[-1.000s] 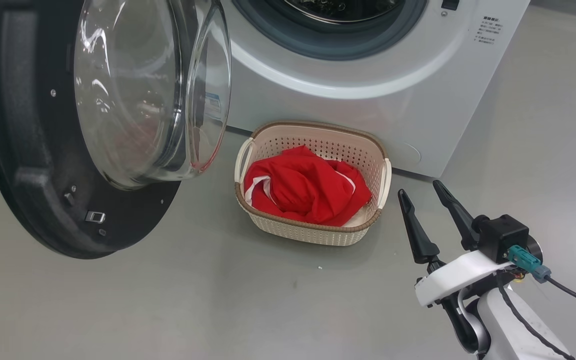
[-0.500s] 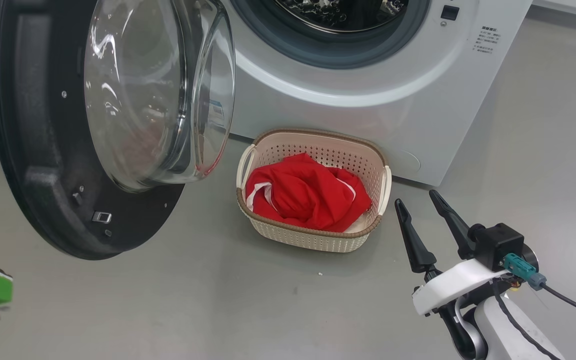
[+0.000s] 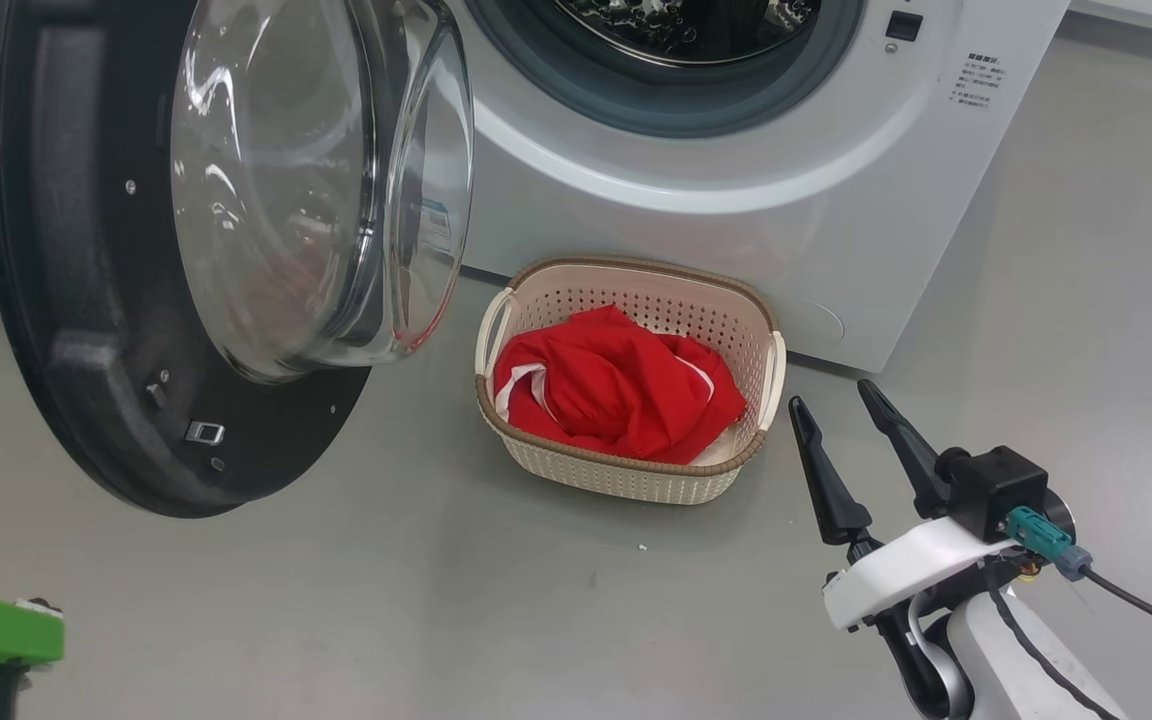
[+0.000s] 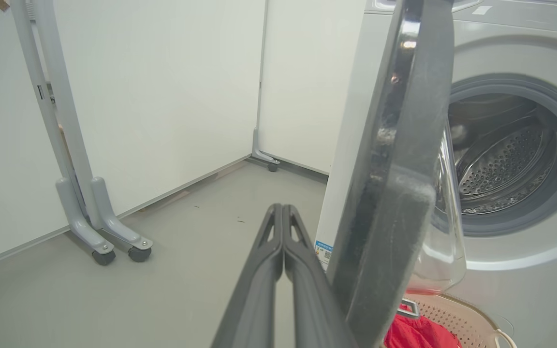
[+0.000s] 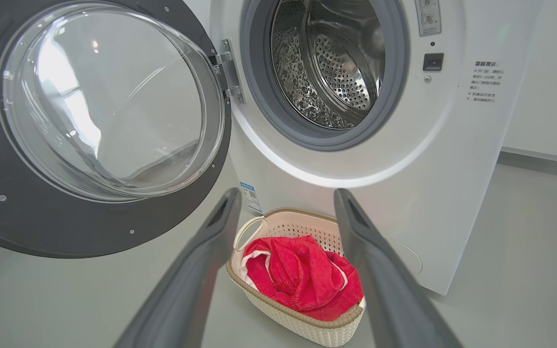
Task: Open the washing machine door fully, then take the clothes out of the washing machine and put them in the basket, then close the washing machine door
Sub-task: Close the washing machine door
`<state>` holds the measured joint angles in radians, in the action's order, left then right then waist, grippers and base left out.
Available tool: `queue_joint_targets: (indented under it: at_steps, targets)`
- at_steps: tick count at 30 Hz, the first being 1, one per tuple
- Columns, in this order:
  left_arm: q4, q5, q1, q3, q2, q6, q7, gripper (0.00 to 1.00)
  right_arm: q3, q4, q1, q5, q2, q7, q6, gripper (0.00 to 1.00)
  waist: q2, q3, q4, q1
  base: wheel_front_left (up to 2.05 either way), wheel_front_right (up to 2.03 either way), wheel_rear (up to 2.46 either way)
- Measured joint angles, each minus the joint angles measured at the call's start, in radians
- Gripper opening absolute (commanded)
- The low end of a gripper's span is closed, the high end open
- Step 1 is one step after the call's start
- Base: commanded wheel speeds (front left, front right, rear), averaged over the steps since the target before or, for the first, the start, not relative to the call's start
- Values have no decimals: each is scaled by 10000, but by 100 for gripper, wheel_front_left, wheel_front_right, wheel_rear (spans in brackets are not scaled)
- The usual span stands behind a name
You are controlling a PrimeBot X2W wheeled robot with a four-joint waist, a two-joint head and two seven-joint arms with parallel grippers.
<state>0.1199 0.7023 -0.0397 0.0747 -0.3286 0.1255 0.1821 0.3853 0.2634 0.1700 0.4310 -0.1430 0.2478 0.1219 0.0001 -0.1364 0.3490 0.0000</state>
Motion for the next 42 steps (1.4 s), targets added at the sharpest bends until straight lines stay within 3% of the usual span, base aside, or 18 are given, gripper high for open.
queue_joint_targets:
  at_steps: [4,5,6,42]
  targets:
    - [182,-58,2,-224,4,2,311,3,-27,-2,0,0,0,0,0,100,0,-11,6,0,0,0,0]
    - [234,-88,2,-259,4,2,326,41,-33,-6,0,0,0,0,0,100,0,-12,7,0,0,0,0]
    - [291,-134,3,-267,4,2,399,100,-35,-12,0,0,0,0,0,100,0,-13,7,0,0,0,0]
    - [1639,-169,-18,-640,8,2,585,100,-109,-50,-150,0,35,0,2,100,0,60,10,0,0,0,0]
